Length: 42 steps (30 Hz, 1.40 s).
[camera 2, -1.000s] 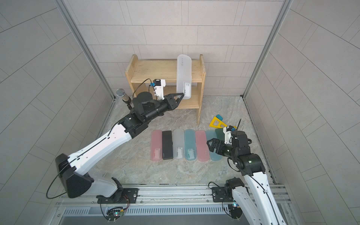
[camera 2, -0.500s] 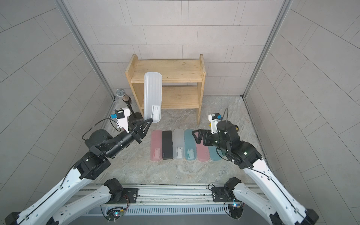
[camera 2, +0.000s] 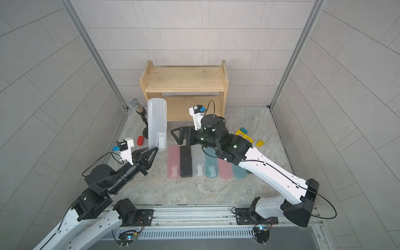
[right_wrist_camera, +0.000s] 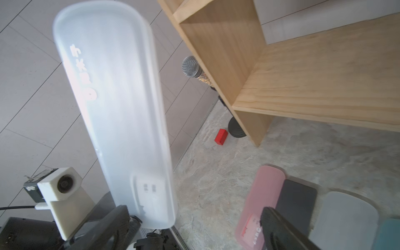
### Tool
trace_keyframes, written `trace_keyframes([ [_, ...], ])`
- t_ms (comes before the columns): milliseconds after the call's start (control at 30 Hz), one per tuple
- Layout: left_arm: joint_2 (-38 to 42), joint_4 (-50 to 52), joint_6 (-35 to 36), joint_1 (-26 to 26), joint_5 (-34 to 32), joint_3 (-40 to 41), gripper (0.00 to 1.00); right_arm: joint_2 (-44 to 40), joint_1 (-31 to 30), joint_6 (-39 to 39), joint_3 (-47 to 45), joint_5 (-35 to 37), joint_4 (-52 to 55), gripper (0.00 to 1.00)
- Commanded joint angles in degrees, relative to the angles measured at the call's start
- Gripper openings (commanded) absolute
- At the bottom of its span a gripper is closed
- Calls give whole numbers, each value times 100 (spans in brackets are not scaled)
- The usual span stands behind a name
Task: Remove the pencil cases from the shelf
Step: Pick up the pencil case from the shelf.
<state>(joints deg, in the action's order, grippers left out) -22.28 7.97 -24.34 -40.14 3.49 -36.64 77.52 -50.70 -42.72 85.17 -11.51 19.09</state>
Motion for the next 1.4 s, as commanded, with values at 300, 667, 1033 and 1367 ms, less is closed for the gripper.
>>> trace_keyframes([
  [300, 351, 244, -21, 33, -108, 107, 0, 1371, -500, 344, 1768, -1, 278, 100],
  [667, 426, 270, -48, 26, -74, 146, 0, 1687, -604, 436, 2074, 313, 504, 99],
  [1033, 453, 286, -83, 33, -139, 165, 0, 1936, -634, 528, 2282, 628, 819, 94],
  [1367, 513, 372, -133, 25, -359, 184, 4, 1802, -626, 563, 2017, 944, 836, 38],
])
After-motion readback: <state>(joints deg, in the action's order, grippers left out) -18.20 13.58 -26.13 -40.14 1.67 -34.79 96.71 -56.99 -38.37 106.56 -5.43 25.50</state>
